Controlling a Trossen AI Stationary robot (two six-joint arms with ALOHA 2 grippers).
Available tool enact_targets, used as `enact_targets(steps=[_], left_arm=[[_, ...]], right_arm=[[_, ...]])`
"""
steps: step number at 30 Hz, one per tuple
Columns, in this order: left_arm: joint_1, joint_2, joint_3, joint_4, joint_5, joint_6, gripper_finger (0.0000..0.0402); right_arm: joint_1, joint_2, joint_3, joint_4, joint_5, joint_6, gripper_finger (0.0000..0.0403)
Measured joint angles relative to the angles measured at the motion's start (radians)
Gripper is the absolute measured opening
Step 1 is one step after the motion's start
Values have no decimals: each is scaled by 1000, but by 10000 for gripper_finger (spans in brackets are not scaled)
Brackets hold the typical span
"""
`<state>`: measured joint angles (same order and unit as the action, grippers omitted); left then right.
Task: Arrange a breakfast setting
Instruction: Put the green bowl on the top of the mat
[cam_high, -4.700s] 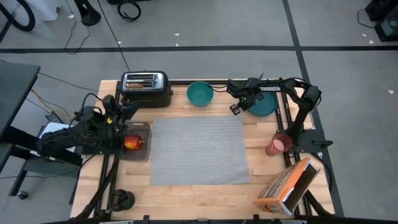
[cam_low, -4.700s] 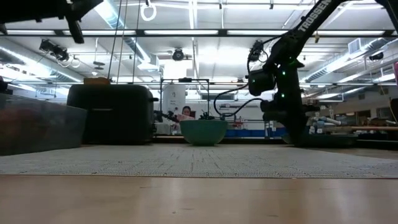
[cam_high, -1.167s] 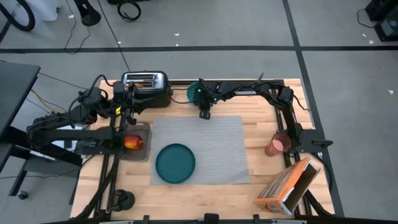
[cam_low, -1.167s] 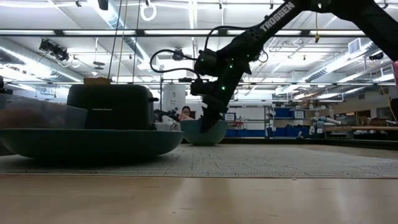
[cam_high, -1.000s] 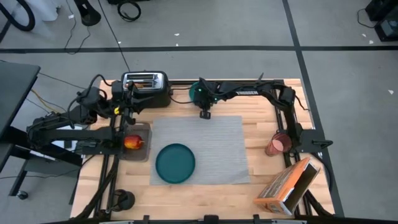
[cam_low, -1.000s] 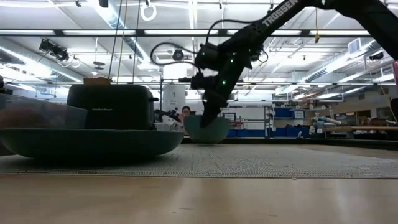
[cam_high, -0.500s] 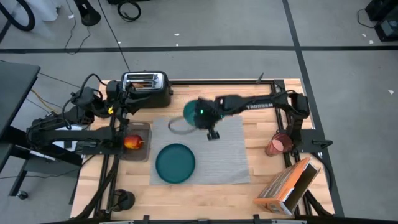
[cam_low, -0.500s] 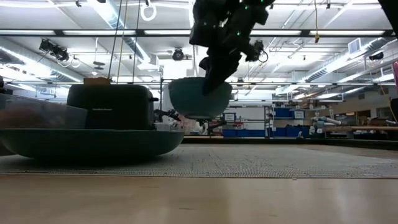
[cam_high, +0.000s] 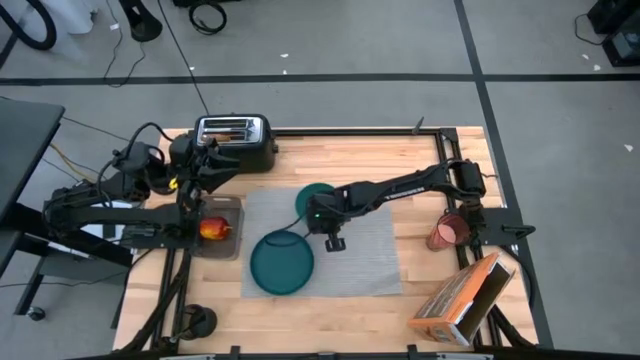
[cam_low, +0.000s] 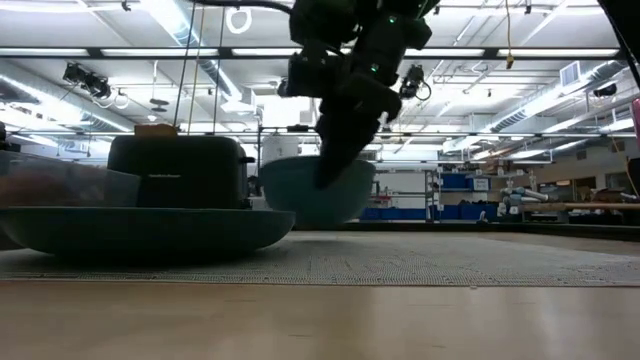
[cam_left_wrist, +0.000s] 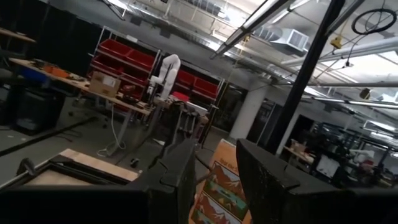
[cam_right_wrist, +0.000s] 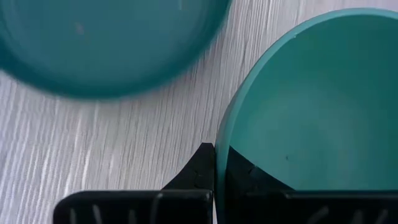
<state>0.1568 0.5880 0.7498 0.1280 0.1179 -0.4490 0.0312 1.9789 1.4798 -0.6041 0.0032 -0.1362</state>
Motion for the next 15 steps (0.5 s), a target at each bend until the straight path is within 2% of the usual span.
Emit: enact_targets(steps=[5,15], left_arm=[[0,0,0,1,0,11,126],[1,0,0,4,-9,43,126]], right_arm=[[-16,0,1,-14,-44,-47,12],[-27,0,-67,67,-92,-50,24]])
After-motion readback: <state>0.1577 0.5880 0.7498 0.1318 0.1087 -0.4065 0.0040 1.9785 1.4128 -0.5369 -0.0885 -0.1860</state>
